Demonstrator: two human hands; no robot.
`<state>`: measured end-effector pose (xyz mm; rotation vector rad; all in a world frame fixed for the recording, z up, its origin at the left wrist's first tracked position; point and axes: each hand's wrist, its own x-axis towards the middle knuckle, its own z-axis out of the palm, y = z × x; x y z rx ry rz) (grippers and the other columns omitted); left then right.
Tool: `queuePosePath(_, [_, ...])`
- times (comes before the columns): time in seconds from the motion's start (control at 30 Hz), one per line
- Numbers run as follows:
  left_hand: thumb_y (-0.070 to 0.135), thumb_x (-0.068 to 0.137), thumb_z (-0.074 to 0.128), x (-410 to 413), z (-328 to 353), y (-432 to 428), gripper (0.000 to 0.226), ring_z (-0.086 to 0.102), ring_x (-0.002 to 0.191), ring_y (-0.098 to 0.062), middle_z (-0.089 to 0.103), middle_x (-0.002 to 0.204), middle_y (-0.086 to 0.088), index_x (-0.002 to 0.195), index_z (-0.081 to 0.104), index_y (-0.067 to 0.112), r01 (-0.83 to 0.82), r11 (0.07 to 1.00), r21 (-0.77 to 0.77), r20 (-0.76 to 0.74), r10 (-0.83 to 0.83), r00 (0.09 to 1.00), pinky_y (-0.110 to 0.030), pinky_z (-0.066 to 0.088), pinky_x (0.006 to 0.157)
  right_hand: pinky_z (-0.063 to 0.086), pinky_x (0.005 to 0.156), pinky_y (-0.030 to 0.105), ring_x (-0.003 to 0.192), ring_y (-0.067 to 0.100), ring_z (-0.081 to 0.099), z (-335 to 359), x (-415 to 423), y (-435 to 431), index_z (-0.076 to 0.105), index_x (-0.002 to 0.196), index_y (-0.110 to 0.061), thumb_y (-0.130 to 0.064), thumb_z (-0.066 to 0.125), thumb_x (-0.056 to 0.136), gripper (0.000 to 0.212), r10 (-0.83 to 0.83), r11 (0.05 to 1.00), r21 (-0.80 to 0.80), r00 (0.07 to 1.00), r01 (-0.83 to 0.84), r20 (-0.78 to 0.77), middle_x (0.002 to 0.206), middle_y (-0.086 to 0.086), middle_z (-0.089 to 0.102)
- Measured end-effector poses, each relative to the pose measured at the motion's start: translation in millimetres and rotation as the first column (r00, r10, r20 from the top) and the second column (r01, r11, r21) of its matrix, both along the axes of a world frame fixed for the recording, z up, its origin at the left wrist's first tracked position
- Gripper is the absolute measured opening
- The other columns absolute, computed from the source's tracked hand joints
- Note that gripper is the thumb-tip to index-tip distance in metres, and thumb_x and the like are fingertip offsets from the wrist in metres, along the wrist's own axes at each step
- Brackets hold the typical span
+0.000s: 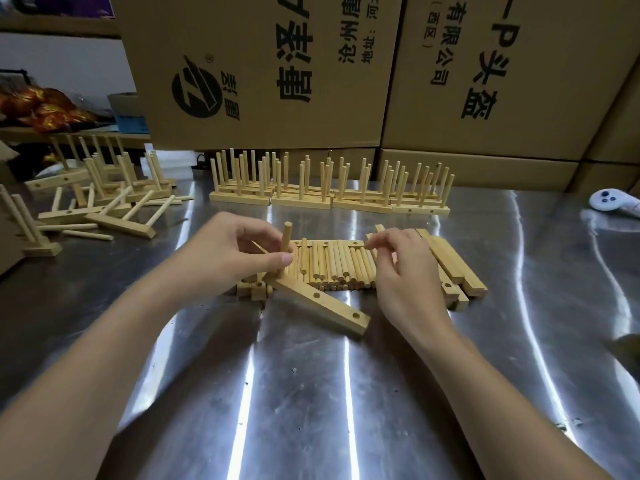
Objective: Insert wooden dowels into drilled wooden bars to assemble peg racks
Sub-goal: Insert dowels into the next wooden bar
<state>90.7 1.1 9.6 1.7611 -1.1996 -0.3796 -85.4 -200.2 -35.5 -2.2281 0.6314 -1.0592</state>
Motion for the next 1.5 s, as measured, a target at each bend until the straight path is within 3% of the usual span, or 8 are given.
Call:
queuePosePath(0.17, [0.031, 0.086, 0.084, 7, -1, 3, 0.007, 0.079, 0.082, -0.015, 0.082, 0.086, -0.001, 0.091, 0.083, 0.027, 0.031, 0.997, 0.072, 0.017, -0.033, 0.999, -0.011, 0.054, 0.073, 0.041, 0.103, 0.033, 0.116, 0.008, 0.044, -6, 3, 3, 0.073, 0.115, -0.024, -0.015, 0.051, 0.106, 0.025, -0.065, 0.976, -0.215, 0.985, 0.030, -0.161, 0.113, -0.012, 0.053])
queuePosePath(0.4, [0.020, 0.085, 0.087, 5, -7, -3, 0.010, 0.080, 0.089, -0.019, 0.082, 0.089, -0.004, 0.093, 0.082, 0.017, 0.091, 0.983, 0.158, 0.001, -0.093, 0.996, -0.025, 0.062, 0.084, 0.036, 0.104, 0.036, 0.125, 0.017, 0.043, -7, 3, 12, 0.072, 0.126, -0.024, -0.006, 0.051, 0.099, 0.038, -0.102, 0.952, -0.306, 0.943, 0.000, -0.317, 0.124, -0.008, 0.058])
queuePosePath(0.63, [0.031, 0.078, 0.095, 5, -12, -4, 0.018, 0.059, 0.066, 0.000, 0.076, 0.088, 0.009, 0.090, 0.081, 0.033, 0.031, 0.966, 0.257, 0.149, -0.071, 0.986, -0.013, 0.047, 0.061, 0.031, 0.106, 0.036, 0.128, 0.014, 0.041, -6, 1, 10, 0.072, 0.125, -0.030, -0.044, 0.059, 0.102, 0.030, -0.187, 0.953, -0.292, 0.909, 0.077, -0.372, 0.127, -0.011, 0.057])
queuePosePath(0.77, [0.041, 0.075, 0.096, 6, -20, -6, 0.024, 0.061, 0.070, 0.005, 0.073, 0.083, 0.019, 0.090, 0.081, 0.032, -0.032, 0.931, 0.365, 0.267, -0.072, 0.961, -0.010, 0.044, 0.059, 0.032, 0.103, 0.038, 0.124, 0.014, 0.042, -7, 2, 11, 0.073, 0.109, -0.035, -0.058, 0.063, 0.096, 0.029, -0.268, 0.939, -0.313, 0.869, 0.140, -0.415, 0.120, -0.013, 0.054])
queuePosePath(0.97, [0.046, 0.076, 0.094, 6, -24, -9, 0.020, 0.060, 0.077, 0.007, 0.071, 0.081, 0.025, 0.084, 0.081, 0.032, -0.131, 0.902, 0.410, 0.373, -0.035, 0.927, -0.007, 0.041, 0.057, 0.032, 0.103, 0.037, 0.119, 0.014, 0.045, -6, 1, 14, 0.071, 0.091, -0.034, -0.051, 0.067, 0.095, 0.018, -0.295, 0.926, -0.337, 0.883, 0.170, -0.365, 0.115, -0.013, 0.055])
queuePosePath(1.27, [0.053, 0.075, 0.093, 4, -21, -9, 0.025, 0.061, 0.078, 0.005, 0.072, 0.082, 0.020, 0.084, 0.081, 0.033, -0.139, 0.888, 0.439, 0.382, -0.044, 0.923, -0.010, 0.043, 0.057, 0.033, 0.102, 0.037, 0.118, 0.013, 0.047, -5, 4, 16, 0.072, 0.093, -0.034, -0.054, 0.068, 0.095, 0.020, -0.305, 0.924, -0.334, 0.887, 0.186, -0.348, 0.113, -0.015, 0.057])
queuePosePath(1.43, [0.099, 0.071, 0.057, -2, -15, -6, 0.070, 0.072, 0.092, -0.007, 0.078, 0.102, 0.011, 0.092, 0.080, 0.036, -0.117, 0.942, 0.314, 0.253, 0.036, 0.967, -0.040, 0.060, 0.088, 0.032, 0.098, 0.038, 0.112, 0.015, 0.052, 6, -3, 11, 0.071, 0.098, -0.030, -0.039, 0.063, 0.098, 0.011, -0.390, 0.894, -0.285, 0.913, 0.345, -0.119, 0.108, -0.013, 0.059])
queuePosePath(1.5, [0.095, 0.081, 0.047, -4, -13, -7, 0.069, 0.071, 0.095, -0.002, 0.077, 0.104, 0.015, 0.100, 0.080, 0.038, -0.157, 0.972, 0.176, 0.201, 0.121, 0.972, -0.041, 0.056, 0.092, 0.033, 0.097, 0.036, 0.109, 0.010, 0.050, 11, -6, 7, 0.069, 0.097, -0.032, -0.037, 0.066, 0.100, 0.006, -0.304, 0.942, -0.150, 0.953, 0.299, -0.009, 0.103, -0.019, 0.057])
